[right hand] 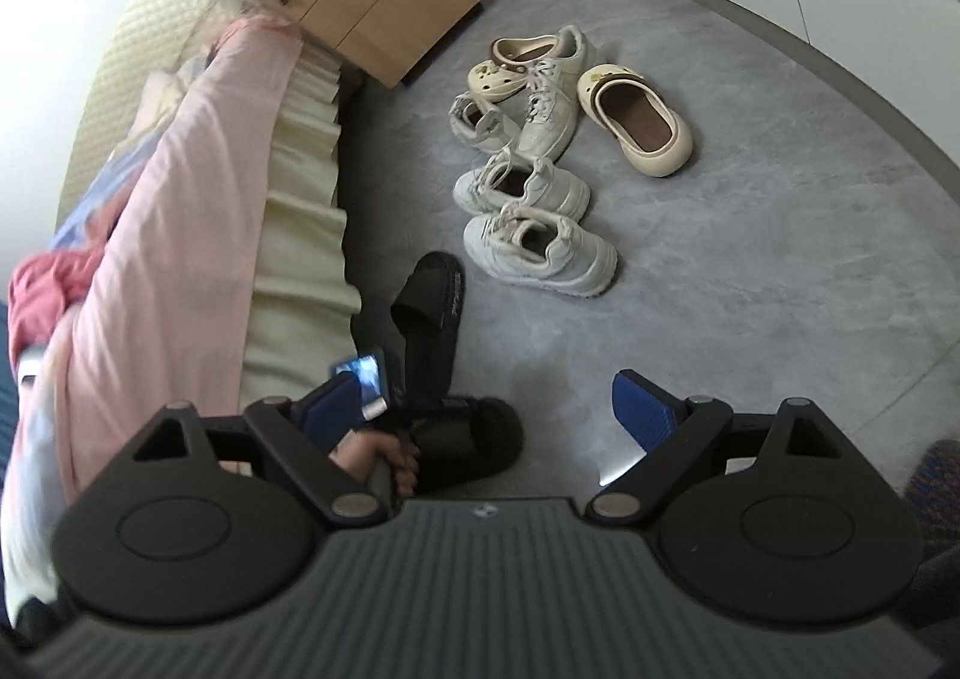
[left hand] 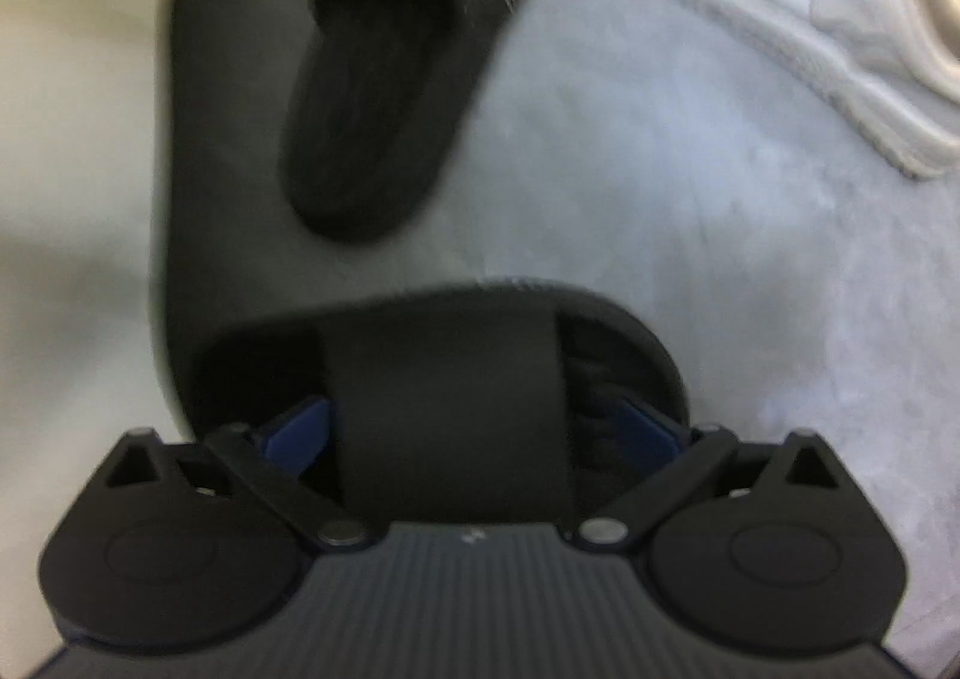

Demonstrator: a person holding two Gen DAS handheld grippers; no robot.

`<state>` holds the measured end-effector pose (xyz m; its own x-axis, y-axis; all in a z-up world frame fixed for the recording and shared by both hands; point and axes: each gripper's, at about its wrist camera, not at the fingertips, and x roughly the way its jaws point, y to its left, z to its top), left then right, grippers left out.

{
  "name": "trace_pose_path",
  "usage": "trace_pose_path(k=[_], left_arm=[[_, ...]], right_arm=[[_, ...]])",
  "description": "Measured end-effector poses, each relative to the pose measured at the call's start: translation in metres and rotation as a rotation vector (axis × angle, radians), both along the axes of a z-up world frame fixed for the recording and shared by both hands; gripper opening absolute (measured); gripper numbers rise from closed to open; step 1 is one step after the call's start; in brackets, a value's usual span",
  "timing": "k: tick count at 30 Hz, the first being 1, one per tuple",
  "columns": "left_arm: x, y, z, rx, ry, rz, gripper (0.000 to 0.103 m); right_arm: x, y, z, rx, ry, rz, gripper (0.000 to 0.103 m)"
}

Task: Organize scattered shoes
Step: 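Close the left tool on the strap of the black slide sandal, then carry the black slide with the left tool and set it on the floor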

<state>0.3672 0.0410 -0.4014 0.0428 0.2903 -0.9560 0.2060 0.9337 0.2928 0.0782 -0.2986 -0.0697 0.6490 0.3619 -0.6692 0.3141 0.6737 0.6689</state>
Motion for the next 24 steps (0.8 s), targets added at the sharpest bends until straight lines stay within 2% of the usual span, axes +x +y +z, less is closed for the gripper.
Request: trace_pose_path(k=[5, 10, 13, 14, 20, 24], left_arm=[[-0.002, -0.006, -0.023, 0.09, -0.01, -0.052, 0.103], [-0.015, 0.004, -0.042, 0.117, 0.043, -0.074, 0.103], [-0.023, 0.001, -0.04, 0.124, 0.021, -0.106, 0.089], [-0.025, -0.002, -0.039, 0.131, 0.01, -0.123, 0.089], [-0.049, -0.029, -0.023, 0.078, -0.037, -0.228, 0.088], [-0.08, -0.073, -0.008, 0.015, -0.04, -0.321, 0.088]], right_arm=[[0.04, -0.009, -0.022, 0.025, 0.077, -0.026, 0.092], [0.043, -0.017, -0.023, 0.014, 0.081, -0.06, 0.092], [0.039, -0.019, -0.02, 0.007, 0.075, -0.056, 0.092], [0.037, -0.019, -0.019, 0.005, 0.07, -0.054, 0.092], [0.022, -0.027, -0.009, -0.003, 0.033, -0.045, 0.092], [0.005, -0.033, 0.0, -0.01, 0.008, -0.059, 0.092]])
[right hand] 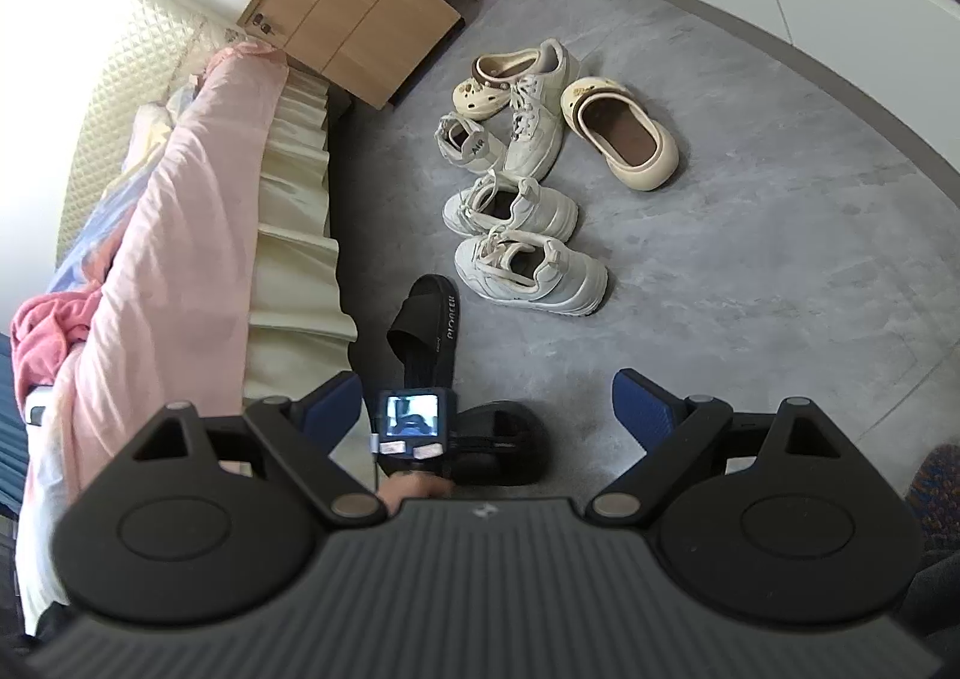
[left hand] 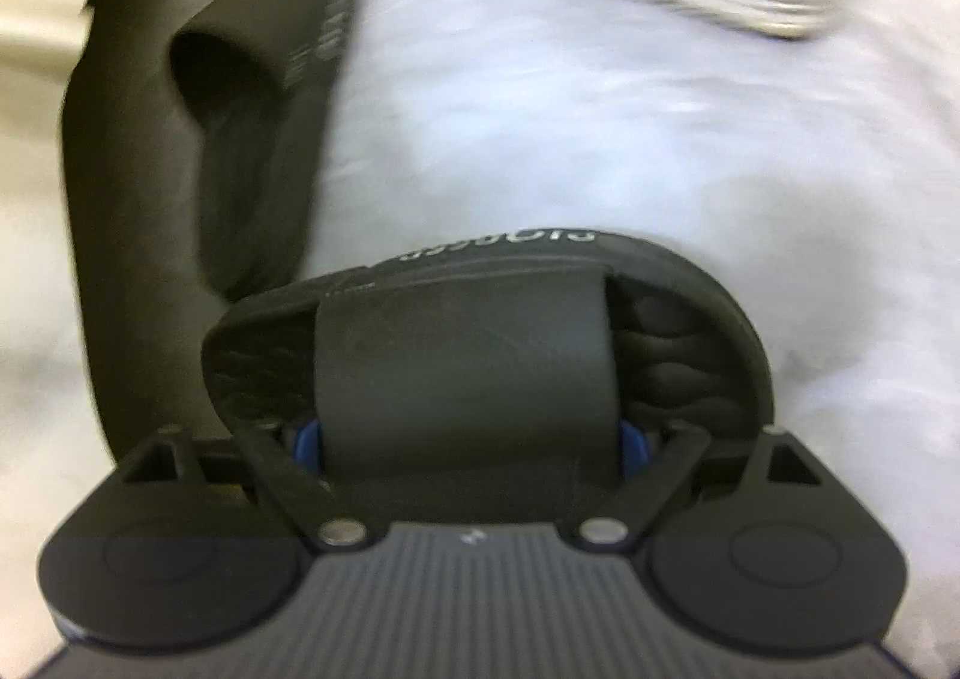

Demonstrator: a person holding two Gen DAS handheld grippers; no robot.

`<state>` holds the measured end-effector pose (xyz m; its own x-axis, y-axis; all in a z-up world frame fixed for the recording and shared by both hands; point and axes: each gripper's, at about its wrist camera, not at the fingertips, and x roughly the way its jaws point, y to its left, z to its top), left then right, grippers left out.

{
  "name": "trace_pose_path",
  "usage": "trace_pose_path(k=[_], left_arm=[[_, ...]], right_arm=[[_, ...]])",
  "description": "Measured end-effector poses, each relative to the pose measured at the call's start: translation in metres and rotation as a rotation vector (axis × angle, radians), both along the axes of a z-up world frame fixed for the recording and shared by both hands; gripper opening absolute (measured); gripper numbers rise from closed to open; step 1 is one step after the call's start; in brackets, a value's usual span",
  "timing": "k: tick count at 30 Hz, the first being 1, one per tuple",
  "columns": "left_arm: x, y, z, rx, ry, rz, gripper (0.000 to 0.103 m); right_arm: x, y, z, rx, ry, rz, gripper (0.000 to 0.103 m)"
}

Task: Organize scattered shoes
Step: 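Carry the black slide with the left tool and set it on the floor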

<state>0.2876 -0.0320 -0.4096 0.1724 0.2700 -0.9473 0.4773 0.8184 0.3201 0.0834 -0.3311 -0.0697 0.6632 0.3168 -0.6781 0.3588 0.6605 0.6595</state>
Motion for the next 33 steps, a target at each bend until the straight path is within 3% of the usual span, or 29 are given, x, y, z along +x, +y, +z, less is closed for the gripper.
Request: trace_pose_path(k=[9, 14, 19, 25, 30, 33], left_arm=[[-0.123, -0.12, 0.027, -0.13, 0.038, -0.342, 0.088], [-0.148, -0.167, 0.031, -0.153, 0.027, -0.421, 0.088], [-0.139, -0.192, 0.027, -0.187, -0.005, -0.45, 0.089], [-0.113, -0.203, 0.011, -0.129, -0.05, -0.466, 0.095], [-0.1, -0.196, 0.009, -0.16, 0.007, -0.409, 0.101], [-0.101, -0.191, 0.018, -0.185, 0.017, -0.443, 0.101]], right_arm=[[-0.027, -0.006, 0.014, -0.051, -0.033, 0.005, 0.092], [-0.027, -0.008, 0.017, -0.048, -0.042, 0.012, 0.092], [-0.028, -0.01, 0.02, -0.046, -0.052, 0.02, 0.092], [-0.028, 0.002, 0.014, -0.06, -0.054, 0.034, 0.092], [-0.028, -0.003, 0.013, -0.066, -0.045, 0.018, 0.092], [-0.03, -0.006, 0.014, -0.051, -0.055, 0.008, 0.092]])
